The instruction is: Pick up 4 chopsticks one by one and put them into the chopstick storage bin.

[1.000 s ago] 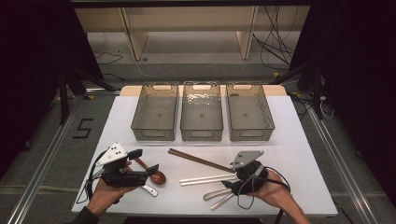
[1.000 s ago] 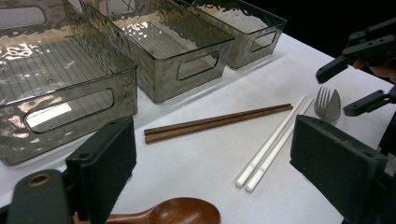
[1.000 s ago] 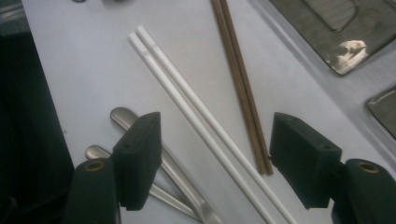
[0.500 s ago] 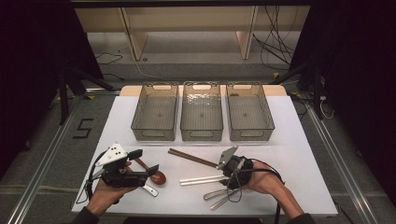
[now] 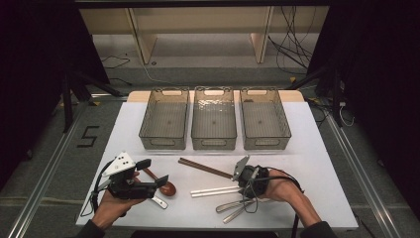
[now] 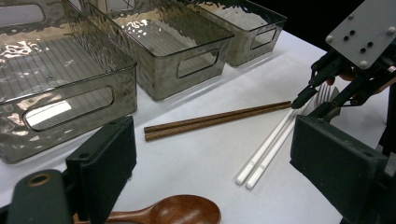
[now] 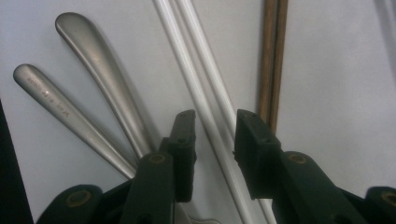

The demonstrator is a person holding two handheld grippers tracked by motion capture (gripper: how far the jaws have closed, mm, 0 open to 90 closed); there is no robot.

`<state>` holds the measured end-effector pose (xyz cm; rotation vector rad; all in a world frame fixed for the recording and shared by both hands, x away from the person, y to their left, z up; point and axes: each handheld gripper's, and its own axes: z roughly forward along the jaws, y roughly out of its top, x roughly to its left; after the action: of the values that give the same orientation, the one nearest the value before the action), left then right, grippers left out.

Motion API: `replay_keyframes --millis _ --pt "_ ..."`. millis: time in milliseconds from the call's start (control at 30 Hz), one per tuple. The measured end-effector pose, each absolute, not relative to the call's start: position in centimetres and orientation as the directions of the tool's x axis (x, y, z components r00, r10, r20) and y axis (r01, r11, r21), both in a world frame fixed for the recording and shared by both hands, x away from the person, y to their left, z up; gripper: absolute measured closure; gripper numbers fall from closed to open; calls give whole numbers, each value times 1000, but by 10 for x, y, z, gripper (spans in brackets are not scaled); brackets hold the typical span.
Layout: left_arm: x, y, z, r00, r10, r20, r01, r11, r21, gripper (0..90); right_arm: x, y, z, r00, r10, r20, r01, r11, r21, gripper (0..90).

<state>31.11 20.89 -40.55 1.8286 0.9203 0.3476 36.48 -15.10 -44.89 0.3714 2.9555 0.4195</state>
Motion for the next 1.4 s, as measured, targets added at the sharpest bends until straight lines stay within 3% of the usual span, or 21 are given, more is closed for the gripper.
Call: replay_keyframes --millis 300,1400 --pt "311 209 -406 664 728 -172 434 -188 881 136 367 -148 -456 -975 194 -105 167 960 223 782" --pt "312 210 -406 663 728 -174 439 -191 878 136 374 -135 -455 -991 22 -133 6 993 118 852"
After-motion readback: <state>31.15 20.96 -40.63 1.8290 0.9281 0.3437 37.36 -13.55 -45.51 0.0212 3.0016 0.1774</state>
